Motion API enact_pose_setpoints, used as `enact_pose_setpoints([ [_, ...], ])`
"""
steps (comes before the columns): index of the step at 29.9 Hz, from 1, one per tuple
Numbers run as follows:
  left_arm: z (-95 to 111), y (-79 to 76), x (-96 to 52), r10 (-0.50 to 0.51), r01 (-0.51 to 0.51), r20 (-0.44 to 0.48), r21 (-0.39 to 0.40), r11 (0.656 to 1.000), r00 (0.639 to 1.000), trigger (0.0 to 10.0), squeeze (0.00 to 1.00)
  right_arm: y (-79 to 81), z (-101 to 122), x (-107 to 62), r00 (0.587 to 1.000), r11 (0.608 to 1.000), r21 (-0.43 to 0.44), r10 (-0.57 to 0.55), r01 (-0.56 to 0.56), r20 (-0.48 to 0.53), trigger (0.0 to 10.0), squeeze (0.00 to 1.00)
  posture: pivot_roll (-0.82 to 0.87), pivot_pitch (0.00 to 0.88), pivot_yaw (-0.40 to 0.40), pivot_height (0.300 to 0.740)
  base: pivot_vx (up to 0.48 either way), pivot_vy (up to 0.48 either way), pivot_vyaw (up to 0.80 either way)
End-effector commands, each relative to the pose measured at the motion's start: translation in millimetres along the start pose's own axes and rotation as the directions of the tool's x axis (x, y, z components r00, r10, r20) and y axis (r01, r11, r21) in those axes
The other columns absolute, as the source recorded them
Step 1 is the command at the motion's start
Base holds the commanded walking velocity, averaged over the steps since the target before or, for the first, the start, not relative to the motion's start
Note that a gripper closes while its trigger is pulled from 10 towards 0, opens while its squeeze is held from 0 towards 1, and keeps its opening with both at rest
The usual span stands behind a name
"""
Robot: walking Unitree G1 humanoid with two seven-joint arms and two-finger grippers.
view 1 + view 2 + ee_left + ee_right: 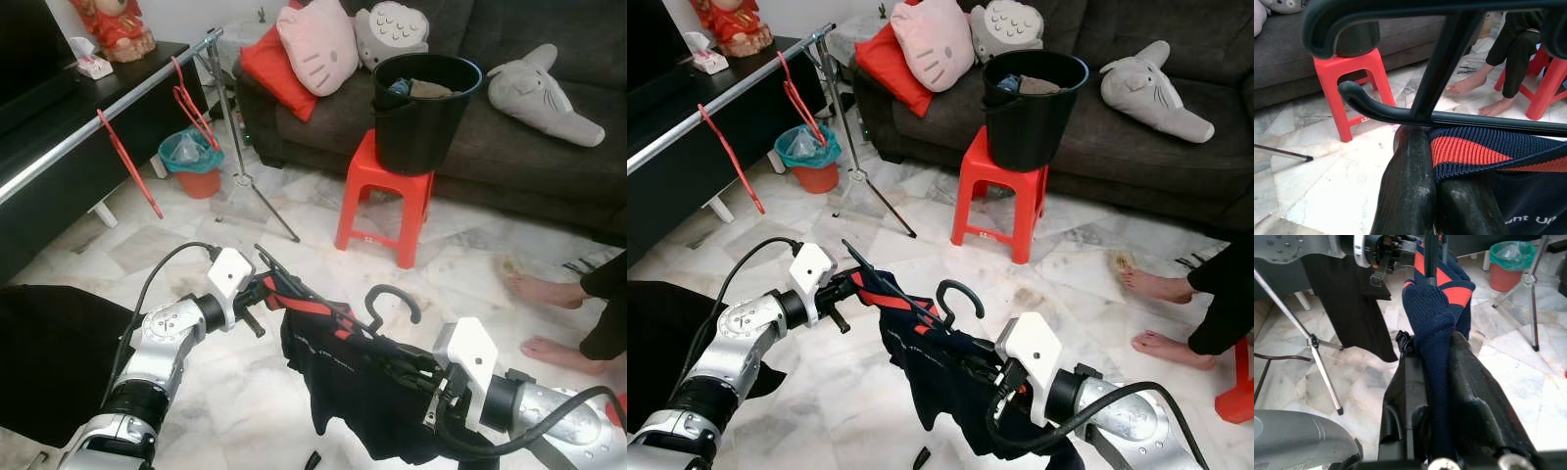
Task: Hang hanger
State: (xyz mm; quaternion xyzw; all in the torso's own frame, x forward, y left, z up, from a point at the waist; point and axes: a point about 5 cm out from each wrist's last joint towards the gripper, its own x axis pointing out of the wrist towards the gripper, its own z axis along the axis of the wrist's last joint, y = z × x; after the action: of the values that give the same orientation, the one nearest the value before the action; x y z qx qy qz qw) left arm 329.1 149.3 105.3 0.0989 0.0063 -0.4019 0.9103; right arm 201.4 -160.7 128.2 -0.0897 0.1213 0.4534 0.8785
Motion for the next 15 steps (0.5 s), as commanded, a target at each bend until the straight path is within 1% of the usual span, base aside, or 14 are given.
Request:
enact_pose_setpoints([
  [1,3.9,3.3,-2.0,0.003,-0.003,0.006,0.016,1.000,1.000,10.0,0.00,2.7,-1.0,-0.1,1.000,1.000,0.023,-0.007,0.007,-0.007,10.0,0.00,-0.07,0.072,0.079,0.740,0.000,0.000,0.00],
  [4,4.1,3.1,-1.2,0.005,-0.005,0.007,0.012,1.000,1.000,10.0,0.00,-2.1,-0.7,2.7,0.997,0.997,0.029,-0.075,0.075,0.002,10.0,0.00,-0.07,0.071,0.080,0.740,0.000,0.000,0.00],
  [15,4.4,3.7,-1.4,0.007,-0.007,0.006,0.012,1.000,1.000,10.0,0.00,-3.2,-2.4,6.1,0.996,0.995,0.046,-0.089,0.090,-0.015,10.0,0.00,-0.07,0.071,0.078,0.740,0.000,0.000,0.00],
])
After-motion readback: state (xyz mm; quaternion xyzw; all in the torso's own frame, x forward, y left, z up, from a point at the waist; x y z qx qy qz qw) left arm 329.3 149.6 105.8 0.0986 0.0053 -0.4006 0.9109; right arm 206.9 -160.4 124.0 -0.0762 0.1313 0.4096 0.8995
